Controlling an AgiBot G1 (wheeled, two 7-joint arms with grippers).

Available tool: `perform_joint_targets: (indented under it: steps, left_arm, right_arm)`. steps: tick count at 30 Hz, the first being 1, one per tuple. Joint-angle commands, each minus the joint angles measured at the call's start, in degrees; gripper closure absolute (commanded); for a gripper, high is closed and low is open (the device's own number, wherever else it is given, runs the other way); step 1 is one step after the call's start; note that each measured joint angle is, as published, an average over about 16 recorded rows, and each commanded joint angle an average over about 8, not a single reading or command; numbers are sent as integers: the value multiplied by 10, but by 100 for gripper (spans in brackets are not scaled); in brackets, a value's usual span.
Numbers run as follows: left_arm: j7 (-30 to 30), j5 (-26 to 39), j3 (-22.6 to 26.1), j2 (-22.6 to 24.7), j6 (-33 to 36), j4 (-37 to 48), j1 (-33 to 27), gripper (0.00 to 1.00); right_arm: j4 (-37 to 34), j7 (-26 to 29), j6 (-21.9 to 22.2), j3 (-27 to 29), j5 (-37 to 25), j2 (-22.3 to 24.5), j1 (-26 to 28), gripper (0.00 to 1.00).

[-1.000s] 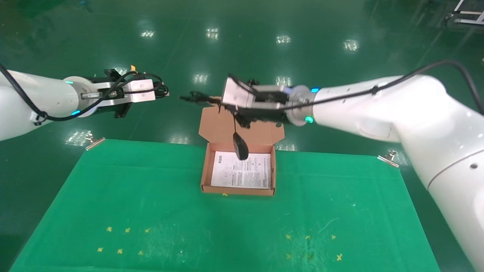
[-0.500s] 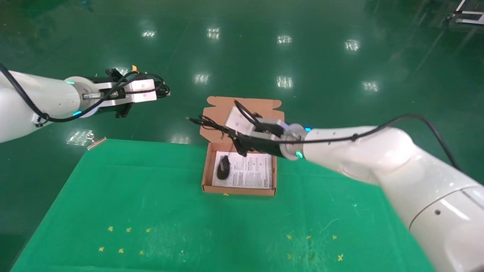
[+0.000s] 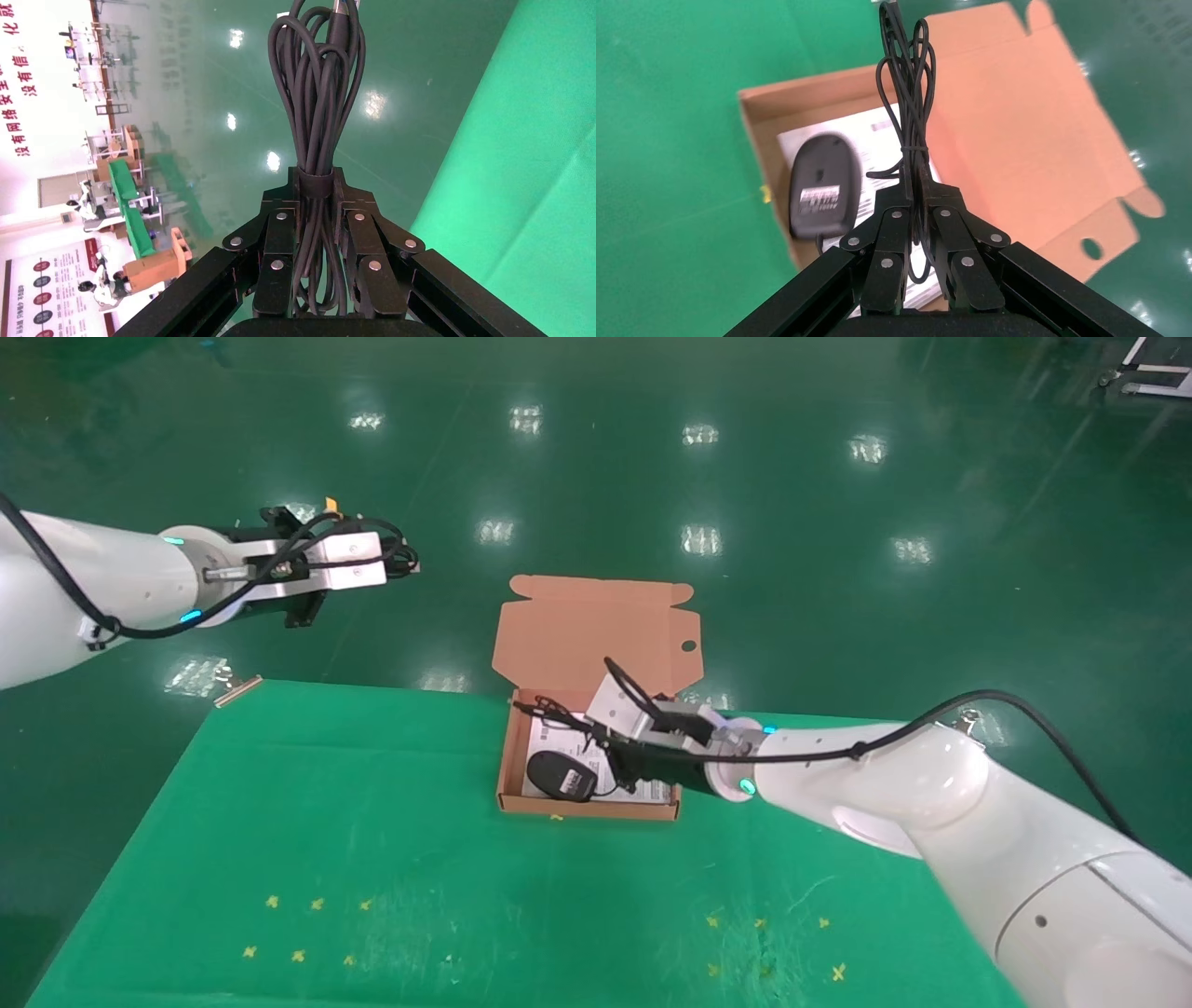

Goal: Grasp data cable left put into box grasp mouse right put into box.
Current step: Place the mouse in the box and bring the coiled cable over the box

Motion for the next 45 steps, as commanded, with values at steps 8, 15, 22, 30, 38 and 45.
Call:
perform_joint_targets:
  steps: [8, 15, 22, 30, 38, 45]
  left_arm:
    - [0, 0, 0, 0, 0, 0, 0, 100]
    - [0, 0, 0, 0, 0, -1, 1, 100]
    - [2, -15, 0, 5, -14, -3, 18, 100]
    - [11, -43, 2, 22, -62, 6, 59, 100]
    - [44, -86, 12, 56, -139, 35, 109, 100]
    - [104, -136, 30, 108, -203, 100, 126, 100]
  right_arm:
    - [2, 38, 10, -55, 12, -2, -3, 51]
    - [6, 49, 5, -75, 13, 3, 2, 0]
    - [31, 51, 11, -77, 14, 21, 3, 0]
    - [65, 50, 14, -75, 12, 62, 11, 0]
    - [124, 72, 19, -79, 0, 133, 18, 0]
    - [195, 119, 28, -94, -25, 200, 21, 0]
